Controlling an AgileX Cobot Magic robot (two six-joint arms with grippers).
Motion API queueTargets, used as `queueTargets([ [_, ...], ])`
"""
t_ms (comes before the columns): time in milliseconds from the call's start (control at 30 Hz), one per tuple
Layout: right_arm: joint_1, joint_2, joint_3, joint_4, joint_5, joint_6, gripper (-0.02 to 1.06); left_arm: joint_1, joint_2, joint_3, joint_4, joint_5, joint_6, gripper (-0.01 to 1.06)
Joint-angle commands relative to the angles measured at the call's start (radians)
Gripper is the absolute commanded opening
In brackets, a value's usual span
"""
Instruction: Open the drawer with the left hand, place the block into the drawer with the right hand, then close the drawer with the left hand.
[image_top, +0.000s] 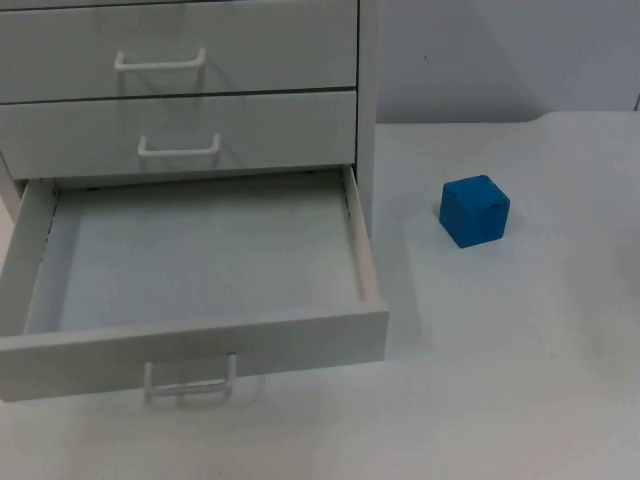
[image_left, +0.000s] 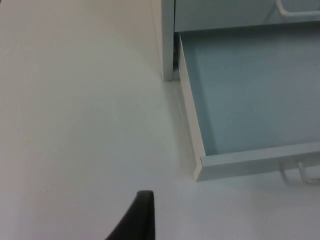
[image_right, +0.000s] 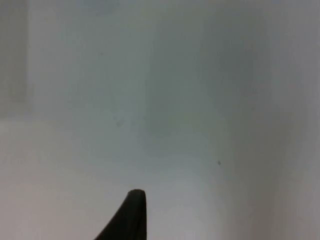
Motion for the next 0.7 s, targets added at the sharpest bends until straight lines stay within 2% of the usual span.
queueTargets([
  [0, 0.064, 0.089, -0.081, 0.001, -0.023, -0.017, 1.05, 0.003, -0.005, 0.002, 0.002, -0.012, -0.006, 1.05],
  [67, 0.097, 0.143, -0.126, -0.023, -0.033, -0.010, 1.05, 0.003, -0.005, 0.002, 0.000, -0.012, -0.006, 1.05],
  [200, 0.225, 0.354, -0.298, -0.212, -0.046, 0.148, 1.05, 0.003, -0.005, 0.002, 0.000, -0.012, -0.006, 1.05],
  [233, 0.225, 0.354, -0.298, -0.212, -0.046, 0.148, 1.05, 0.003, -0.005, 0.002, 0.000, -0.012, -0.006, 1.05],
  [333, 0.271, 0.519, -0.396, -0.311, -0.075, 0.202, 1.05, 0.003, -0.005, 0.002, 0.000, -0.012, -0.006, 1.05],
  [400, 0.277, 0.561, -0.424, -0.323, -0.095, 0.208, 1.05, 0.003, -0.005, 0.002, 0.002, -0.012, -0.006, 1.05],
  [533, 0.277, 0.738, -0.512, -0.322, -0.230, 0.216, 1.05, 0.003, -0.005, 0.002, 0.006, -0.012, -0.006, 1.05],
  [567, 0.277, 0.738, -0.512, -0.322, -0.230, 0.216, 1.05, 0.003, -0.005, 0.002, 0.006, -0.012, -0.006, 1.05],
  [667, 0.277, 0.824, -0.563, -0.278, -0.301, 0.216, 1.05, 0.003, -0.005, 0.002, 0.006, -0.012, -0.006, 1.05],
])
